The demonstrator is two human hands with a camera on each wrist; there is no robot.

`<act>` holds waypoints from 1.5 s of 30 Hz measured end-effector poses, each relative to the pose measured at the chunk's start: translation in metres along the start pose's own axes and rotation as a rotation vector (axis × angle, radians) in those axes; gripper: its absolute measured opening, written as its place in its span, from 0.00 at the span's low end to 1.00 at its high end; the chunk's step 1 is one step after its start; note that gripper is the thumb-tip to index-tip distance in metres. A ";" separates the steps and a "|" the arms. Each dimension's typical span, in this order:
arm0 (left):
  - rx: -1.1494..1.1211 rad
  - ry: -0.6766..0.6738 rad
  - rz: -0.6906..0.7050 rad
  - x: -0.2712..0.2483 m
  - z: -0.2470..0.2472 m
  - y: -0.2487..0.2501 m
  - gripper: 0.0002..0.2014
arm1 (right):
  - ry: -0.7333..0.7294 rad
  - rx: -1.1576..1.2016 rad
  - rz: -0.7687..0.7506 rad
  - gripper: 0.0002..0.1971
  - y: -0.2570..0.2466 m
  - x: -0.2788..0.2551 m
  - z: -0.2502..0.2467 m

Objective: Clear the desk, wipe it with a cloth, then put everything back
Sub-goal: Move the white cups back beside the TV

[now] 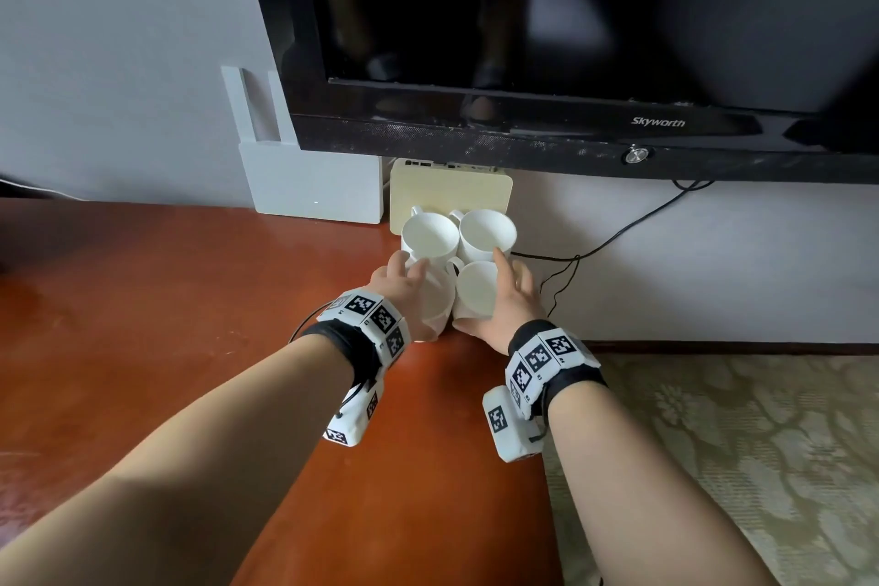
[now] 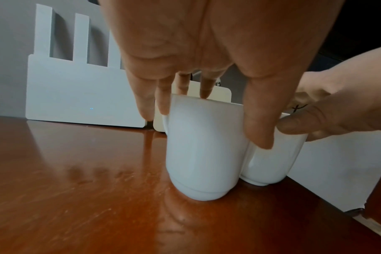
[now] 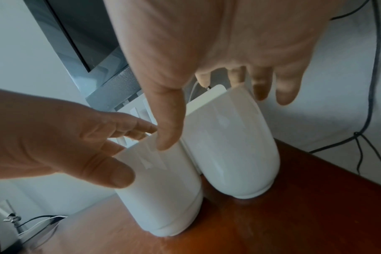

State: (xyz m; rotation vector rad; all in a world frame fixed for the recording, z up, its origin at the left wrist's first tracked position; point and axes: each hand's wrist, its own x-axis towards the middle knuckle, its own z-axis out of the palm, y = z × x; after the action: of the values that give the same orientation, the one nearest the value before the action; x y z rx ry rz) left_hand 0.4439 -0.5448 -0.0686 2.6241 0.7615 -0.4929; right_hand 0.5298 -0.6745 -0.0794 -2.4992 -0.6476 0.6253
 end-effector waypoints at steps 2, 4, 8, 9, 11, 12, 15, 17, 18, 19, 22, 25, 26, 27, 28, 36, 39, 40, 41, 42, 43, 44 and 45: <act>0.020 0.018 0.025 -0.006 0.000 -0.005 0.52 | 0.031 -0.044 -0.018 0.56 -0.002 -0.007 -0.002; 0.048 0.061 0.053 -0.014 -0.001 -0.012 0.52 | 0.081 -0.096 -0.052 0.54 -0.007 -0.017 -0.004; 0.062 0.149 0.117 -0.038 -0.006 -0.035 0.48 | 0.147 -0.183 -0.111 0.50 -0.025 -0.043 -0.002; 0.055 0.167 0.132 -0.046 -0.007 -0.044 0.47 | 0.146 -0.201 -0.119 0.49 -0.033 -0.051 0.000; 0.038 0.183 0.156 -0.063 -0.009 -0.064 0.45 | 0.141 -0.232 -0.130 0.46 -0.051 -0.069 0.005; 0.027 0.192 0.165 -0.073 -0.011 -0.075 0.45 | 0.132 -0.245 -0.135 0.45 -0.062 -0.079 0.008; -0.018 0.230 0.200 -0.107 -0.021 -0.118 0.43 | 0.100 -0.277 -0.137 0.41 -0.099 -0.107 0.028; -0.036 0.256 0.231 -0.132 -0.029 -0.154 0.42 | 0.107 -0.279 -0.132 0.38 -0.127 -0.126 0.049; -0.038 0.274 0.246 -0.144 -0.034 -0.175 0.41 | 0.110 -0.273 -0.130 0.38 -0.143 -0.134 0.061; -0.037 0.291 0.257 -0.157 -0.038 -0.197 0.41 | 0.107 -0.269 -0.130 0.38 -0.160 -0.143 0.075; -0.036 0.335 0.257 -0.193 -0.047 -0.263 0.41 | 0.097 -0.250 -0.157 0.37 -0.216 -0.168 0.116; -0.024 0.371 0.216 -0.226 -0.050 -0.327 0.42 | 0.092 -0.217 -0.201 0.35 -0.272 -0.188 0.158; -0.019 0.374 0.195 -0.238 -0.050 -0.346 0.42 | 0.091 -0.200 -0.216 0.35 -0.287 -0.194 0.172; -0.018 0.372 0.173 -0.248 -0.049 -0.363 0.41 | 0.086 -0.176 -0.232 0.35 -0.302 -0.200 0.185; -0.022 0.369 0.150 -0.258 -0.048 -0.380 0.41 | 0.075 -0.152 -0.249 0.35 -0.315 -0.205 0.197; -0.092 0.440 -0.018 -0.300 -0.053 -0.467 0.40 | 0.020 -0.158 -0.382 0.33 -0.388 -0.207 0.246; -0.109 0.442 -0.109 -0.307 -0.053 -0.491 0.40 | -0.035 -0.140 -0.434 0.34 -0.409 -0.202 0.262; -0.111 0.440 -0.142 -0.309 -0.055 -0.501 0.40 | -0.060 -0.139 -0.454 0.34 -0.416 -0.200 0.268; -0.112 0.447 -0.171 -0.309 -0.058 -0.510 0.40 | -0.084 -0.144 -0.476 0.34 -0.423 -0.197 0.273; -0.117 0.463 -0.200 -0.311 -0.061 -0.521 0.39 | -0.107 -0.150 -0.497 0.34 -0.431 -0.194 0.279; -0.134 0.484 -0.228 -0.312 -0.064 -0.532 0.38 | -0.126 -0.156 -0.517 0.34 -0.437 -0.192 0.286; -0.159 0.497 -0.256 -0.313 -0.067 -0.544 0.37 | -0.141 -0.163 -0.535 0.34 -0.444 -0.190 0.294; -0.183 0.495 -0.284 -0.315 -0.069 -0.556 0.37 | -0.153 -0.173 -0.550 0.34 -0.452 -0.188 0.302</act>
State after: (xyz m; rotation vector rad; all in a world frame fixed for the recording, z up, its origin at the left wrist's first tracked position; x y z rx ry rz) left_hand -0.1043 -0.2141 -0.0107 2.4944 1.2744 0.1678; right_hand 0.0761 -0.3278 -0.0110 -2.2749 -1.4324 0.5658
